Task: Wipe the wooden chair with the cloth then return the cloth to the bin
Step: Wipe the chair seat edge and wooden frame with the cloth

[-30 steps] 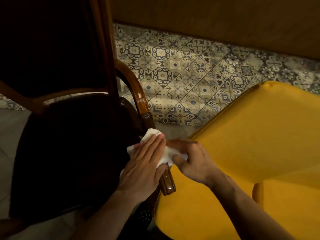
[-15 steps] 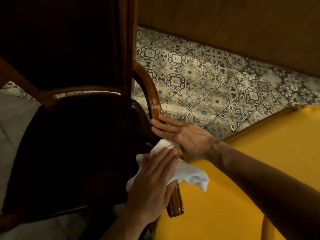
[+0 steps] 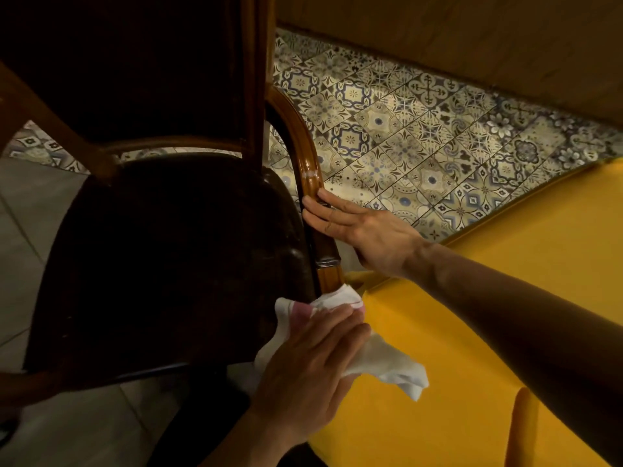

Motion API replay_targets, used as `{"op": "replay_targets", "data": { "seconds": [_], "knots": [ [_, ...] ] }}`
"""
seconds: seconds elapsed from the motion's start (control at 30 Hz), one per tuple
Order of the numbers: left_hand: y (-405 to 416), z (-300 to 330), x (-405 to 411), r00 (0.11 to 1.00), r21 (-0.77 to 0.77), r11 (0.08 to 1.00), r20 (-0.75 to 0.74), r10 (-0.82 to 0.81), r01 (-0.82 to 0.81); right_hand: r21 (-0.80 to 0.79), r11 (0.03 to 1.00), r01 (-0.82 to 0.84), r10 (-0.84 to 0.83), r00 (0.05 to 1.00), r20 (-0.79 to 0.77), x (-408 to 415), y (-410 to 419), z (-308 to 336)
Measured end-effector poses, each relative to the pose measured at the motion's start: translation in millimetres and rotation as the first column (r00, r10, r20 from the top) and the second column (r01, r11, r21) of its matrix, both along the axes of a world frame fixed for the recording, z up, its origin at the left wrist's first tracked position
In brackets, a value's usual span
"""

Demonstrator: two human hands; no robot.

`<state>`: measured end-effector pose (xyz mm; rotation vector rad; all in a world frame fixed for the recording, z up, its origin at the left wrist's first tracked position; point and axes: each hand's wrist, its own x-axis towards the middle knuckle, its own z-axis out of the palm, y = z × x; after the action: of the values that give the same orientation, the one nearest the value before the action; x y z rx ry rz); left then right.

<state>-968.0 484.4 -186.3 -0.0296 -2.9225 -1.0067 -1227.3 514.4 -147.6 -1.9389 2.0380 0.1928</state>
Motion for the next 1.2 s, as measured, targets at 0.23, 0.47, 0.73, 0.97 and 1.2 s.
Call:
{"op": "replay_targets", "data": {
  "seconds": [0.23, 0.47, 0.73, 0.97, 1.2],
  "knots": [
    [4.0, 0.3, 16.6, 0.993, -0.011, 0.993, -0.017, -0.115, 0.115, 0.035, 0.999, 0.025, -0.025, 0.999, -0.025, 5.9, -3.0, 2.7],
    [-25.4, -0.5, -6.9, 0.991, 0.033, 0.996, -0.104, -0.085, 0.089, 0.012, 0.999, 0.030, -0.030, 0.999, -0.024, 3.6, -2.4, 0.3],
    [-64.8, 0.9, -44.1, 0.996, -0.001, 0.998, -0.059, -0.063, 0.063, -0.056, 0.998, 0.031, -0.030, 0.999, 0.024, 3.7, -2.6, 4.3],
    [-61.8, 7.5, -42.3, 0.998, 0.035, 0.999, -0.047, -0.037, 0.038, -0.072, 0.996, 0.054, -0.052, 0.998, 0.031, 5.8, -0.6, 3.0],
    [-96.5, 23.3, -29.6, 0.997, -0.009, 1.000, -0.072, 0.015, -0.015, -0.124, 0.990, 0.063, -0.059, 0.998, 0.036, 8.9, 1.9, 1.5]
  ]
}}
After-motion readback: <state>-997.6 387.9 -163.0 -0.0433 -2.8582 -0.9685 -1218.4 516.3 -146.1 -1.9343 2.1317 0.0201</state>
